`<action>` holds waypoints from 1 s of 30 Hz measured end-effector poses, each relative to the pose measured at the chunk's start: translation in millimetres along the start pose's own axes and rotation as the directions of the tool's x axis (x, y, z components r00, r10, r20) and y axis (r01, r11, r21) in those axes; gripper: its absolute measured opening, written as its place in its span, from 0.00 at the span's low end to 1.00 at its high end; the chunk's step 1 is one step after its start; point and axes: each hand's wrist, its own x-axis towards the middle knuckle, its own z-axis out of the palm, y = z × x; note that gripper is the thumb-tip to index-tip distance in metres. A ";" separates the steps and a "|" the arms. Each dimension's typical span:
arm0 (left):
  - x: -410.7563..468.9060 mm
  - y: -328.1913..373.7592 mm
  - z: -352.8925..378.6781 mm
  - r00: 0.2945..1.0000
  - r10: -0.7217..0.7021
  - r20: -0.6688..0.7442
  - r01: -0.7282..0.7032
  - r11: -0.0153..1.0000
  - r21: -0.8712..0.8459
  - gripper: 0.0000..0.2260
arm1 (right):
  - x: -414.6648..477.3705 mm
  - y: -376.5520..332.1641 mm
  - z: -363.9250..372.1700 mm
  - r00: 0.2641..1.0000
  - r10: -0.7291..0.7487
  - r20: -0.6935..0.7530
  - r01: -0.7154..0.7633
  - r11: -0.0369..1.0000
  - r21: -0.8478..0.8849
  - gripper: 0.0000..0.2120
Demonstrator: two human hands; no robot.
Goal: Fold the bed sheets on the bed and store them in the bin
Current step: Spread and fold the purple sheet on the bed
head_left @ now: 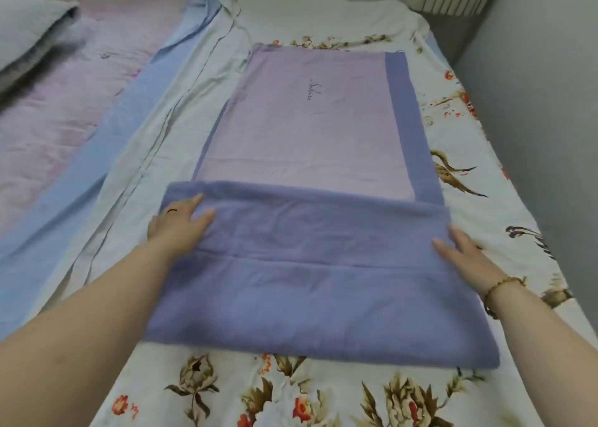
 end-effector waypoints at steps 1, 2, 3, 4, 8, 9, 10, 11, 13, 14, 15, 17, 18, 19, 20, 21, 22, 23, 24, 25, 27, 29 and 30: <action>-0.9 -9.1 9.9 0.999 0.005 0.042 -0.008 0.998 0.068 0.25 | 0.4 9.6 5.7 0.999 0.012 0.044 -0.003 0.976 -0.217 0.30; 0.0 -19.2 20.9 0.997 -0.003 0.080 -0.007 0.993 0.121 0.26 | 3.5 20.2 14.0 0.995 0.054 0.078 -0.016 0.906 -0.422 0.32; 2.8 -28.1 33.3 0.994 -0.014 0.110 -0.006 0.984 0.177 0.26 | 9.6 30.4 21.9 0.991 0.109 0.083 -0.041 0.818 -0.574 0.33; 2.6 -37.0 42.9 0.990 -0.033 0.136 0.000 0.971 0.238 0.27 | 12.2 37.6 27.7 0.983 0.163 0.080 -0.069 0.742 -0.667 0.34; -1.5 -62.7 66.9 0.989 -0.019 0.149 -0.044 0.913 0.405 0.27 | 14.7 55.1 45.8 0.983 0.177 -0.039 -0.142 0.622 -0.770 0.33; -1.7 -66.2 69.2 0.992 0.002 0.130 -0.055 0.912 0.408 0.27 | 16.2 57.8 47.5 0.982 0.163 -0.091 -0.175 0.638 -0.750 0.34; -2.1 -69.8 70.9 0.994 0.017 0.112 -0.061 0.913 0.403 0.28 | 18.2 59.7 49.8 0.976 0.170 -0.140 -0.218 0.668 -0.712 0.35; -2.4 -71.4 72.5 0.995 0.032 0.097 -0.069 0.915 0.396 0.28 | 19.6 60.9 50.7 0.966 0.183 -0.180 -0.257 0.702 -0.664 0.36; -3.8 -74.9 75.2 0.997 0.049 0.058 -0.068 0.922 0.381 0.28 | 18.6 62.8 53.9 0.959 0.184 -0.216 -0.281 0.719 -0.636 0.37; -5.1 -75.3 76.1 0.998 0.050 0.033 -0.059 0.926 0.374 0.28 | 18.0 64.3 55.8 0.960 0.169 -0.225 -0.278 0.687 -0.671 0.35; -7.1 -75.9 77.4 0.999 0.048 0.005 -0.047 0.929 0.366 0.28 | 18.4 64.2 59.0 0.962 0.137 -0.235 -0.267 0.648 -0.714 0.33; -16.4 -75.2 82.0 0.998 0.029 -0.056 -0.008 0.939 0.345 0.27 | 11.6 58.8 76.0 0.968 0.077 -0.239 -0.235 0.614 -0.754 0.28; -21.7 -74.5 85.0 0.995 0.016 -0.096 0.016 0.947 0.320 0.26 | 6.3 55.3 91.7 0.970 0.016 -0.242 -0.196 0.641 -0.742 0.27; -27.5 -73.7 88.0 0.990 0.004 -0.140 0.035 0.959 0.281 0.26 | -0.2 52.2 111.0 0.966 -0.086 -0.243 -0.123 0.676 -0.726 0.27; -33.8 -73.4 90.8 0.983 -0.004 -0.182 0.048 0.971 0.236 0.26 | -7.6 50.0 132.9 0.943 -0.216 -0.253 -0.023 0.717 -0.697 0.28; -40.8 -75.0 93.8 0.974 -0.014 -0.228 0.060 0.979 0.193 0.25 | -18.3 46.2 158.0 0.925 -0.318 -0.210 0.090 0.719 -0.689 0.29; -48.1 -79.0 96.6 0.959 -0.034 -0.282 0.078 0.986 0.148 0.25 | -32.1 40.6 184.6 0.906 -0.407 -0.116 0.217 0.681 -0.699 0.30; -56.3 -84.8 97.3 0.937 -0.070 -0.342 0.109 0.989 0.099 0.25 | -47.3 35.0 210.7 0.890 -0.457 -0.003 0.320 0.628 -0.710 0.30; -64.6 -92.5 96.5 0.906 -0.137 -0.400 0.163 0.986 0.032 0.26 | -61.2 32.0 234.0 0.860 -0.500 0.101 0.412 0.563 -0.716 0.29; -73.2 -101.8 94.6 0.870 -0.237 -0.433 0.238 0.970 -0.052 0.26 | -72.5 30.4 251.4 0.816 -0.547 0.186 0.495 0.496 -0.714 0.29; -87.3 -120.5 87.5 0.802 -0.451 -0.391 0.389 0.892 -0.230 0.27 | -79.0 35.4 265.5 0.753 -0.576 0.319 0.598 0.395 -0.698 0.31; -91.8 -134.0 79.2 0.784 -0.538 -0.310 0.425 0.829 -0.364 0.26 | -67.6 48.1 257.6 0.695 -0.592 0.409 0.654 0.283 -0.702 0.32; -90.7 -138.9 74.9 0.796 -0.536 -0.283 0.405 0.818 -0.410 0.22 | -59.6 54.5 249.0 0.655 -0.615 0.439 0.672 0.208 -0.711 0.33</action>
